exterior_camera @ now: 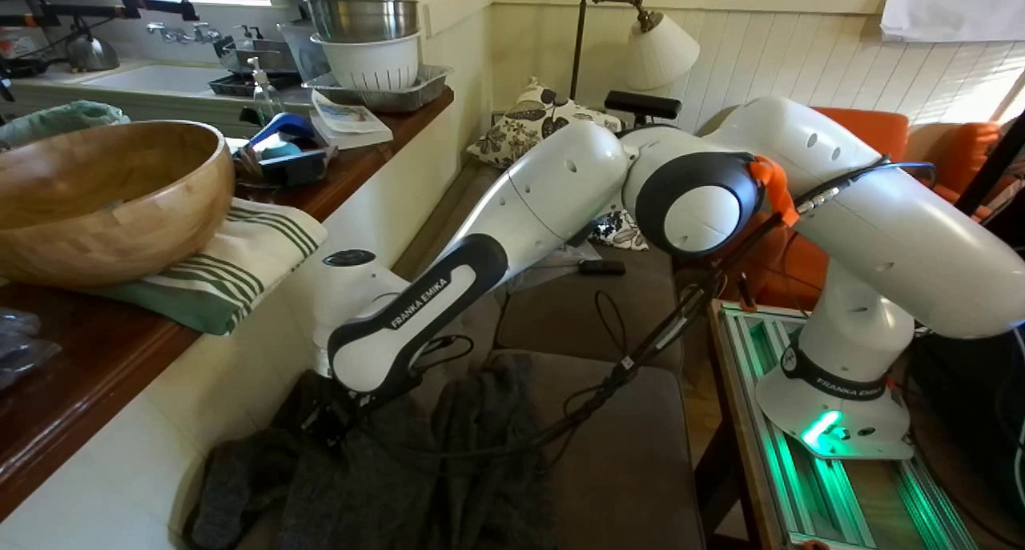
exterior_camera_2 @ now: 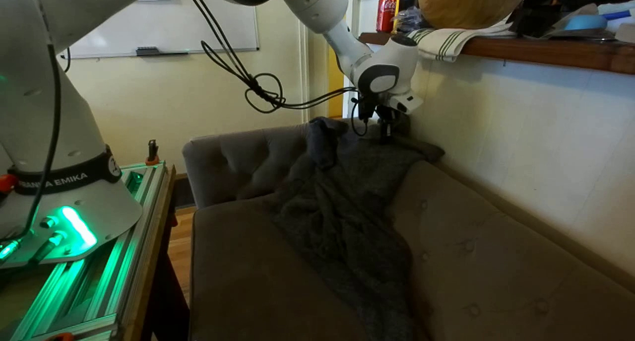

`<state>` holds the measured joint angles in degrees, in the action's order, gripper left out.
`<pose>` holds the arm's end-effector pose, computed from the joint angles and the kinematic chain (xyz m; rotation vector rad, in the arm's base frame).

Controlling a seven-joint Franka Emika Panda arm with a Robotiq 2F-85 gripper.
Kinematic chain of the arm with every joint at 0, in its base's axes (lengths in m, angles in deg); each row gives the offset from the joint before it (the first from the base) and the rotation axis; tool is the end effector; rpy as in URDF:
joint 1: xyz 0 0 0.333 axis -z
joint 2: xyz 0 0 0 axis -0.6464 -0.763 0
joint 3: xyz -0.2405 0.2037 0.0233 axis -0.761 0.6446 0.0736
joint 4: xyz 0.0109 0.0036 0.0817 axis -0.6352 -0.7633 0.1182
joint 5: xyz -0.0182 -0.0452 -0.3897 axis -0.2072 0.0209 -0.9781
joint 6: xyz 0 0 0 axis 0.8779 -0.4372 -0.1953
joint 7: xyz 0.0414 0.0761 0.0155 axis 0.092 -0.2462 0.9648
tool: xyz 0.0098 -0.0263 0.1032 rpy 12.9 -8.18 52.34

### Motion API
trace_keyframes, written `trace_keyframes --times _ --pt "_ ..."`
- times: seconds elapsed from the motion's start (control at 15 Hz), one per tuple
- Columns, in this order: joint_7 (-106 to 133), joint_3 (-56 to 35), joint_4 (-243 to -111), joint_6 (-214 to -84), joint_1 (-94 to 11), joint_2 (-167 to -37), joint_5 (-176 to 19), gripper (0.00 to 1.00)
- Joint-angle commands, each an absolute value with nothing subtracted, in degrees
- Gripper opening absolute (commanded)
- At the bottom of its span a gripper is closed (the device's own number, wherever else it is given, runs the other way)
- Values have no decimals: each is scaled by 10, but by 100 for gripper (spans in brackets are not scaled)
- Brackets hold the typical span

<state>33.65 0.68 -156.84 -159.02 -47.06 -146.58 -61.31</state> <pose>0.7431 0.1587 0.1273 -2.7474 0.6231 -0.1335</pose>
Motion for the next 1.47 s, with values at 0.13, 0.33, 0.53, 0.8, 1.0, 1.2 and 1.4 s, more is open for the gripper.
trace_keyframes --times 0.13,0.33,0.53,0.8,1.0,1.2,1.4 --pt "344 -19 -1658 -1633 -500 -1430 -607 1" --pt "368 -47 -1742 -1723 -524 -1381 -610 1" --pt "432 -101 -1824 -1848 -571 -1340 -601 1" --pt "534 -191 -1941 -1944 -647 -1285 -573 1" --pt "602 -275 -2031 -1988 -726 -1249 -535 1" --pt "653 -373 -2127 -2007 -825 -1223 -481 1" --pt "639 -366 -2097 -1993 -811 -1249 -491 3"
